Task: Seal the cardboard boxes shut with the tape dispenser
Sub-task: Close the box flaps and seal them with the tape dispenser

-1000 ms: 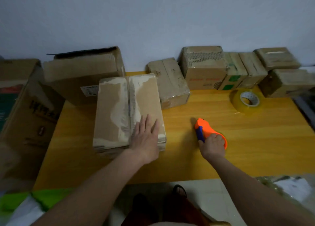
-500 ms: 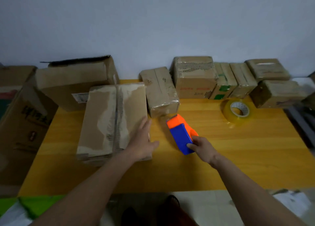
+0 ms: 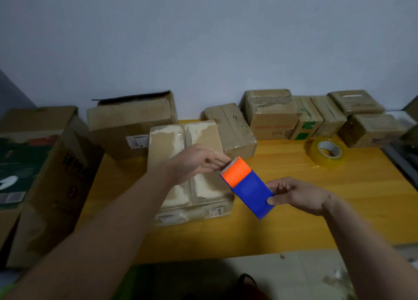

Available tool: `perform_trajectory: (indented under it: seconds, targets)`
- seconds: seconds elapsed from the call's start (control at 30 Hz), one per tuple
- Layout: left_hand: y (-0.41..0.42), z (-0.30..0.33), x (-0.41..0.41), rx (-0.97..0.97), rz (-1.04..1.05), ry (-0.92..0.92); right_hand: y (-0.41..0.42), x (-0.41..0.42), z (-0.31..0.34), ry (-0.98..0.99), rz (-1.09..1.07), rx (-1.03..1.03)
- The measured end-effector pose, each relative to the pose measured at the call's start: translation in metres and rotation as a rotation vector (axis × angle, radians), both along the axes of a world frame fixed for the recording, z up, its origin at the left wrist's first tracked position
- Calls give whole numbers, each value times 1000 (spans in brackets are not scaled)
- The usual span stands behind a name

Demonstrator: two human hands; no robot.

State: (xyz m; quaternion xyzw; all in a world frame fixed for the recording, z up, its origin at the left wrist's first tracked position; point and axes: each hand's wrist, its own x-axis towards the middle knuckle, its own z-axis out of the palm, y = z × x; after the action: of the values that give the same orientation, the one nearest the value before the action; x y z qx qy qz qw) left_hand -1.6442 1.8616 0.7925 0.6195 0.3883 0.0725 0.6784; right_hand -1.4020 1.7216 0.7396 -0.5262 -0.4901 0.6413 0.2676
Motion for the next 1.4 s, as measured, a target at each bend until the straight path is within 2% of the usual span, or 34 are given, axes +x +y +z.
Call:
perform_trajectory:
  seconds: [0.13, 0.27, 0.33, 0.47, 0.63, 0.83, 1.0, 1.1, 1.17, 1.27, 1.33, 1.4]
  targets:
    - [-10, -7, -17, -137, 61, -45, -5, -23, 1, -21, -55, -48]
    - [-21, -15, -29, -365, 218, -122, -11, -39, -1, 61, -64, -39]
    - [-26, -18, -34, -417, 255, -145, -13, -45, 1, 66, -57, -39]
    - [-36, -28, -40, -342, 412, -83, -10, -62, 10, 26, -4, -46]
    - [-41, -34, -57, -289, 639, -120, 0, -79, 22, 0, -13, -42]
    - [-52, -49, -85, -247, 738, -138, 14, -95, 31, -140, 105, -39]
    - [-46, -60, -124, -178, 967, -90, 23, -99, 35, -260, 188, -101]
    - [-51, -70, -136, -158, 1036, -64, 36, -111, 43, -380, 214, -114]
    - [-58, -81, -136, -115, 1134, -33, 47, -122, 45, -480, 153, -59]
    - [-67, -96, -137, 26, 1300, 36, 62, -141, 43, -624, 69, 52]
    - [-69, -103, -137, 141, 1331, 103, 71, -154, 38, -766, 69, 110]
    - [-69, -109, -136, 170, 1349, 149, 78, -165, 35, -859, 78, 123]
